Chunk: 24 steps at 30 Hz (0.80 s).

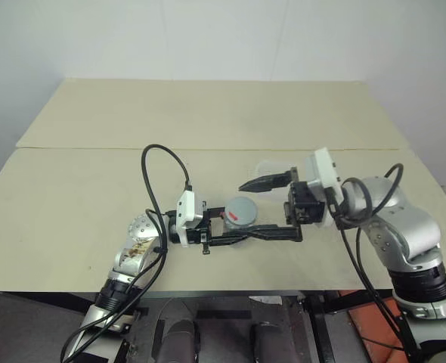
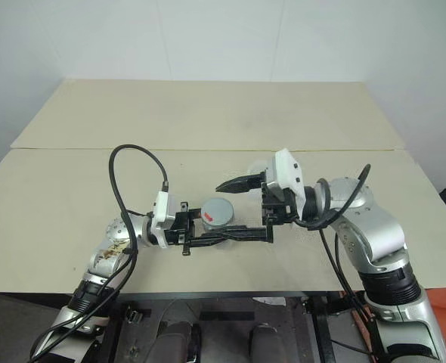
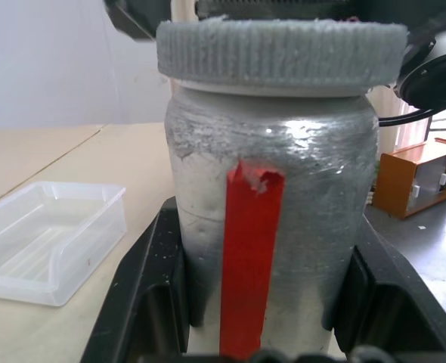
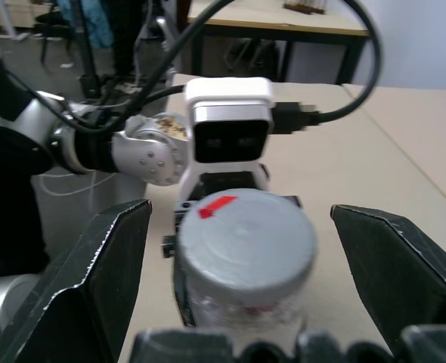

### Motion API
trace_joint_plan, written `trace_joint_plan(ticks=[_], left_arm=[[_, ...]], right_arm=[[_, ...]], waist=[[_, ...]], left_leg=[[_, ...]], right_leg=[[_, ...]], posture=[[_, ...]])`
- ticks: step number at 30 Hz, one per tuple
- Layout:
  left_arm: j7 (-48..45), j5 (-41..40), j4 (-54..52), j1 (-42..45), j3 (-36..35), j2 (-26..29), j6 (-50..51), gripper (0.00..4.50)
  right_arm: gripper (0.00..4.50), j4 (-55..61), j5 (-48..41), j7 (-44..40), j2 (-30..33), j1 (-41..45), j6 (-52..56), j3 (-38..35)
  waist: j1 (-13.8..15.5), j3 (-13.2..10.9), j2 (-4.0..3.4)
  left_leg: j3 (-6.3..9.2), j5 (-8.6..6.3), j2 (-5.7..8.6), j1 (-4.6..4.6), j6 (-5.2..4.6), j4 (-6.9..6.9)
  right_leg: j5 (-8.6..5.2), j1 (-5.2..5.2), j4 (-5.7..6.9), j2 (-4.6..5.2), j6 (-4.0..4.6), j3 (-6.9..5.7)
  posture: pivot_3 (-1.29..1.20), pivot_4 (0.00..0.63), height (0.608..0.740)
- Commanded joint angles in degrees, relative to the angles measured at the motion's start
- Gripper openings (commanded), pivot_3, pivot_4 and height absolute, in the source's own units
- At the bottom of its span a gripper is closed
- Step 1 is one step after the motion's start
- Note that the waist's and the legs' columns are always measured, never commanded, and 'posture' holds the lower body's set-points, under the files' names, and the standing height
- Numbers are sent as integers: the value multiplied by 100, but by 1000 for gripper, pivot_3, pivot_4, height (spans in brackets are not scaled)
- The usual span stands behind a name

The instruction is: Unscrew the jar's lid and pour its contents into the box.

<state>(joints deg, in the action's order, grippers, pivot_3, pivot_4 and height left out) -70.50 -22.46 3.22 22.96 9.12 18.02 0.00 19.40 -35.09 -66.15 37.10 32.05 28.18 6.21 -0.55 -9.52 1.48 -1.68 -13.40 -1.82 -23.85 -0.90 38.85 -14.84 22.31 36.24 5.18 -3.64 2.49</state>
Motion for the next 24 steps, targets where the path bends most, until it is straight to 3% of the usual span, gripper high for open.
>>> trace_joint_plan(ticks=[1,24], left_arm=[[37,-34,-146,8,27,-31,-109,1943],[28,-56,-145,12,15,-11,-97,1943]], right_arm=[[4453,-5,-29,-50,-10,166,4,-36],[4453,-145,224,34,-70,135,-74,50]], waist=[[-1,0,0],[-4,0,0]], left_leg=[[0,0,0,0,0,0],[-1,0,0,0,0,0]], right_leg=[[0,0,0,0,0,0],[0,0,0,0,0,0]], posture=[[0,150,740],[0,150,740]])
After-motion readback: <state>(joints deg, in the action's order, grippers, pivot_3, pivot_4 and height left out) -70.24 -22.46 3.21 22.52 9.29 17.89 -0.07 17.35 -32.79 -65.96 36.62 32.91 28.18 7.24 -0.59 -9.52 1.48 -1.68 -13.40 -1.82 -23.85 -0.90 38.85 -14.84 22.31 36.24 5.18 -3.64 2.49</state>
